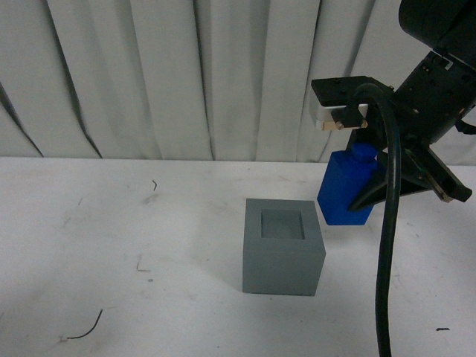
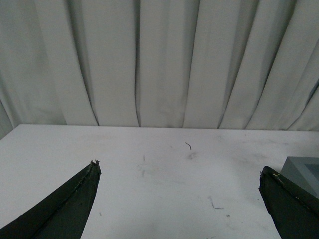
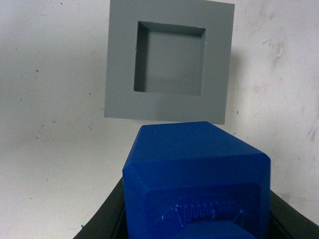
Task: Insert blue part into gray base
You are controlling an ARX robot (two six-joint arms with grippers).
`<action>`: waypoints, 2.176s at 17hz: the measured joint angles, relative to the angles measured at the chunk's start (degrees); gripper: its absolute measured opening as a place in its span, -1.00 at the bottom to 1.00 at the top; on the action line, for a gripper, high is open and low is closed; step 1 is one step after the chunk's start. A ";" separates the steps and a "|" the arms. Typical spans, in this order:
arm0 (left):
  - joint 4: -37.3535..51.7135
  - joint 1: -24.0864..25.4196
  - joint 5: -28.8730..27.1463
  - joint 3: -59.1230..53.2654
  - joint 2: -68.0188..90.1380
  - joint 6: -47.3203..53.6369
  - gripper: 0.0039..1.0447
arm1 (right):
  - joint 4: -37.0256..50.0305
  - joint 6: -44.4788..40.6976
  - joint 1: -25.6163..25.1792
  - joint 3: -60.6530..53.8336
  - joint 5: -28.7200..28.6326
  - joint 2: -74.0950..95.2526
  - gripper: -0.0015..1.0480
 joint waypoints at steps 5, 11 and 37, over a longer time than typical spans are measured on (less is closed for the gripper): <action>0.00 0.00 0.00 0.00 0.00 0.00 0.88 | -0.39 3.85 5.46 2.58 0.02 1.53 -0.10; 0.02 0.00 0.00 0.00 0.00 0.00 0.88 | 1.99 7.93 6.54 0.83 0.66 1.92 -0.10; 0.00 0.00 0.00 0.00 0.00 0.00 0.88 | 6.60 14.34 8.44 -0.20 2.78 4.11 -0.10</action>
